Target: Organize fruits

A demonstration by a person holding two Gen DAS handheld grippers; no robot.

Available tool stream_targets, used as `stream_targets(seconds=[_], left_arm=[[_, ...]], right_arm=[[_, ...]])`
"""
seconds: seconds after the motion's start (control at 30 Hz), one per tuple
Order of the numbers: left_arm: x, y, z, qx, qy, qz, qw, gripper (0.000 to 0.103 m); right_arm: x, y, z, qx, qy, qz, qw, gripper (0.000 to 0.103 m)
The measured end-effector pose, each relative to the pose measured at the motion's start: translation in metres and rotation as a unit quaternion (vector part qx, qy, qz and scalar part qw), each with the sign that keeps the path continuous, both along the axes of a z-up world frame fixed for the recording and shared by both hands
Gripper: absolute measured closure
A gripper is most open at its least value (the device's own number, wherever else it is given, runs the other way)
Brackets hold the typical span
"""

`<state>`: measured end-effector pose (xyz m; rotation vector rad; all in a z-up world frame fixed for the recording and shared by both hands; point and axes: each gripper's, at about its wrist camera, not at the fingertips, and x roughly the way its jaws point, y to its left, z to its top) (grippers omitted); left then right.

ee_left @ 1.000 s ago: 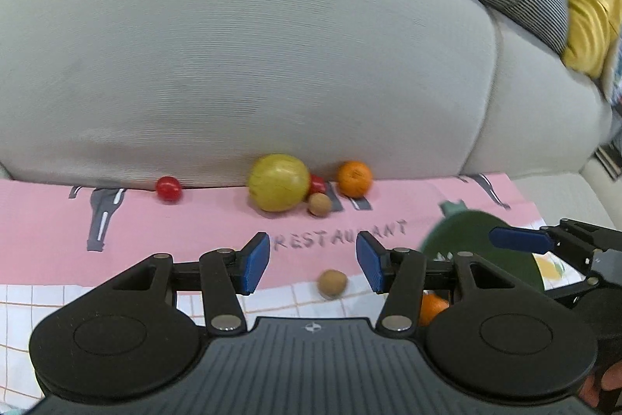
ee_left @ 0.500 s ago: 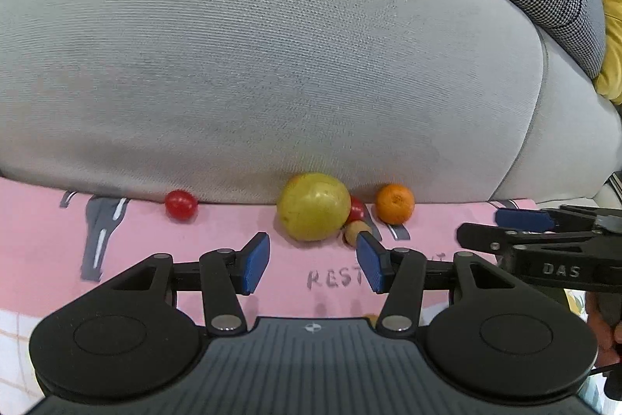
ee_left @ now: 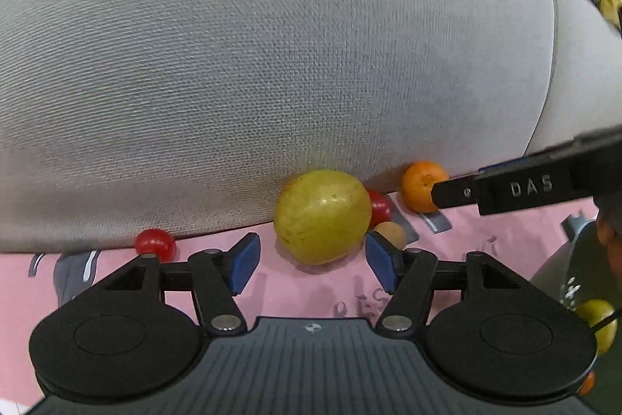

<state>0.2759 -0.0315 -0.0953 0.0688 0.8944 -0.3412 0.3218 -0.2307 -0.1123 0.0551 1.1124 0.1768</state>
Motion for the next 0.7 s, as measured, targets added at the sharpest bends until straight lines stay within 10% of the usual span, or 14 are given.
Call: stream_targets(seconds=[0.7], left_arm=[[0.034, -0.027, -0.025, 0.02, 0.028, -0.026, 0.9991, 0.021]], right_arm=[[0.03, 0.012, -0.049, -0.02, 0.05, -0.003, 0.999, 0.06]])
